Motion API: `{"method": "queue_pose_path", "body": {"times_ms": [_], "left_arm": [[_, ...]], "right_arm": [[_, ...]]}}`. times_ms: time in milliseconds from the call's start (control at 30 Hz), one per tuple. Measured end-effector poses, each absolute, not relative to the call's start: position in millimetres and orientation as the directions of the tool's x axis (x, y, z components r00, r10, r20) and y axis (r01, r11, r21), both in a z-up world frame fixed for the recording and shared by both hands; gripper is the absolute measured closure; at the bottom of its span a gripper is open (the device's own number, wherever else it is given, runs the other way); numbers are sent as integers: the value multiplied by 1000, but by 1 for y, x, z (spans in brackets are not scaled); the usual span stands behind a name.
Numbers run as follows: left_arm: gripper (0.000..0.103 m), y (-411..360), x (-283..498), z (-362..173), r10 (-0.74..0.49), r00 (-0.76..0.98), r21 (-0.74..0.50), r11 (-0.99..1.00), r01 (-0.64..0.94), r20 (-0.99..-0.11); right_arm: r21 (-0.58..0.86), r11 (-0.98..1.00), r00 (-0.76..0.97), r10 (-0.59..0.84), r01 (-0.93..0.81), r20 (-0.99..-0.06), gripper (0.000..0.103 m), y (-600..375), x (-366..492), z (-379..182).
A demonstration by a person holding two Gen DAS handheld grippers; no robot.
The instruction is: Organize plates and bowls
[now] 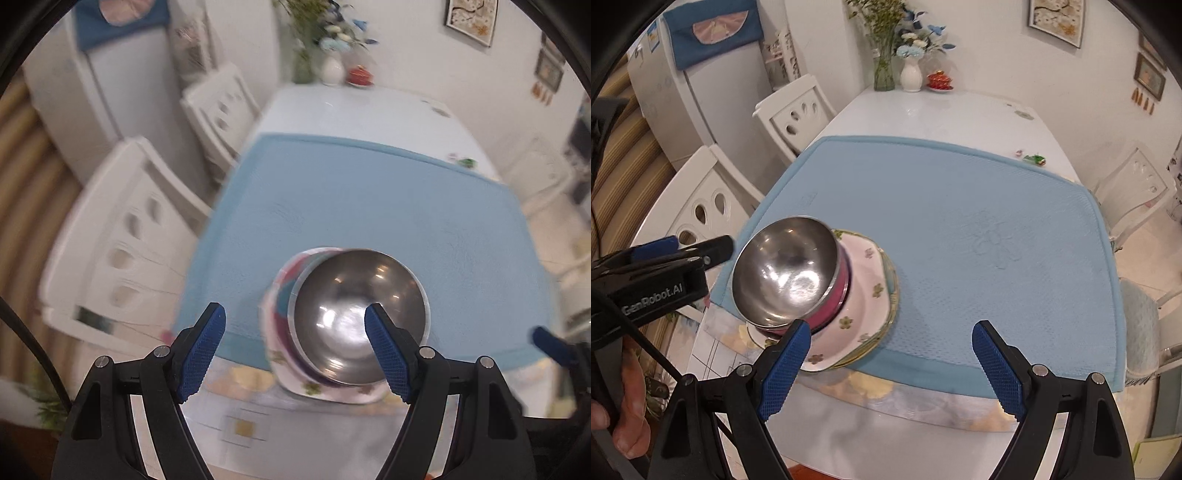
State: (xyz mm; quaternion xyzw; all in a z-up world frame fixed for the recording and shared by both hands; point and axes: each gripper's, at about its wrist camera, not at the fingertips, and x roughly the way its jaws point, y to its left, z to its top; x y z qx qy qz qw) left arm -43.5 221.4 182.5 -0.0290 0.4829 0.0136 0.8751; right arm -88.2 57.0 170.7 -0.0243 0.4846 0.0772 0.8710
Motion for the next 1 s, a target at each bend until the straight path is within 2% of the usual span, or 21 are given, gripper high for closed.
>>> {"method": "queue_pose_path", "body": {"times_ms": [67, 267, 633, 733, 833, 1000], "left_arm": [[27, 230, -42, 178, -44, 536, -80, 996, -45, -843], [27, 231, -35, 177, 45, 573, 31, 999, -35, -819], [27, 238, -22, 179, 14, 580, 16, 1000, -2, -814], [27, 243, -20, 179, 11, 582, 8, 1000, -7, -813], [27, 249, -15, 176, -42, 567, -38, 999, 19, -823], [27, 255, -9, 184, -61, 585, -45, 998, 42, -809]], "right_arm": [[15, 988, 521, 96, -156, -848, 15, 66, -86, 168], [4, 993, 511, 63, -114, -857, 15, 75, -72, 164], [-23, 995, 518, 31, -97, -855, 15, 88, -62, 165], [13, 999, 584, 40, -50, -811, 15, 81, -69, 180], [59, 998, 647, 46, -2, -761, 15, 68, -73, 196], [98, 994, 632, 40, 56, -774, 15, 56, -68, 193]]}}
